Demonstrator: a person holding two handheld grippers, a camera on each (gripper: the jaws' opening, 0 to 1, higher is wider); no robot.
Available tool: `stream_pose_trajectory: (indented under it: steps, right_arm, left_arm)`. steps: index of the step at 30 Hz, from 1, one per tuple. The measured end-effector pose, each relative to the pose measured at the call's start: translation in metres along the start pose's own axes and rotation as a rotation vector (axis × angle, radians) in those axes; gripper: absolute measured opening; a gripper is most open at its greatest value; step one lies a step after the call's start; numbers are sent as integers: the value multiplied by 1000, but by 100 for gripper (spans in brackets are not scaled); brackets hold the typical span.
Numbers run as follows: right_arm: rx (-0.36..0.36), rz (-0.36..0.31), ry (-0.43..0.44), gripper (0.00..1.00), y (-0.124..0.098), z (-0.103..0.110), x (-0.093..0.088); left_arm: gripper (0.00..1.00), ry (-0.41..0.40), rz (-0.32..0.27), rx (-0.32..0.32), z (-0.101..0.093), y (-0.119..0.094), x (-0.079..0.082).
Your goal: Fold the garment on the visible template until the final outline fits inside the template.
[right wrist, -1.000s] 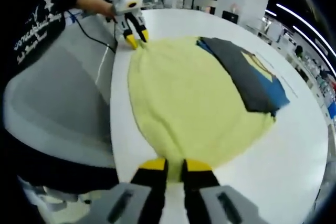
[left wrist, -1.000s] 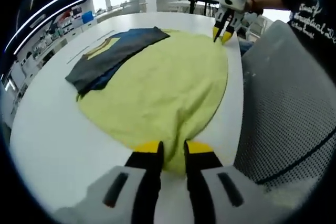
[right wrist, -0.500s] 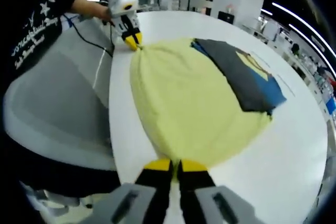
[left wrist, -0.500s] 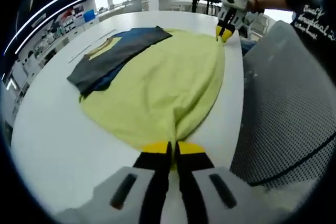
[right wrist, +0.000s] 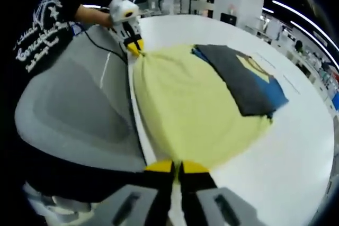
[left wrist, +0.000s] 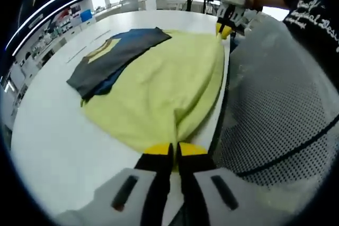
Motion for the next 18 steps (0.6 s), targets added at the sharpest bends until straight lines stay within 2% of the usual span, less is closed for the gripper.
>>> stream_pose_trajectory:
  steps: [4,7,12,18]
  right_arm:
    - [2,-2,22,0,-5,8,-1]
    - [-2,-20,43,0,-8,13,-2]
    - [-17,-42,103,0,-14,21,-5]
    - [-19,-49,126,0,-19,27,-4]
  left_arm:
    - [1,-21,-17,-8,-6,-8,0]
    - [1,3,-18,8,-11,-15,0]
    - [1,-19,-33,16,-16,-21,1]
    - [1,-24,-16,6,-22,-26,2]
Point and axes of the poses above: the point that each gripper's makers call its tool centre point, and the gripper's own axes: y roughly forward along the fingers, z roughly to its left, x roughly out of its top, the point moved 7 cm from there along -y, roughly backward along the fingers, and after that the axes turned 2 degrees about y, right-handed, at the moved point
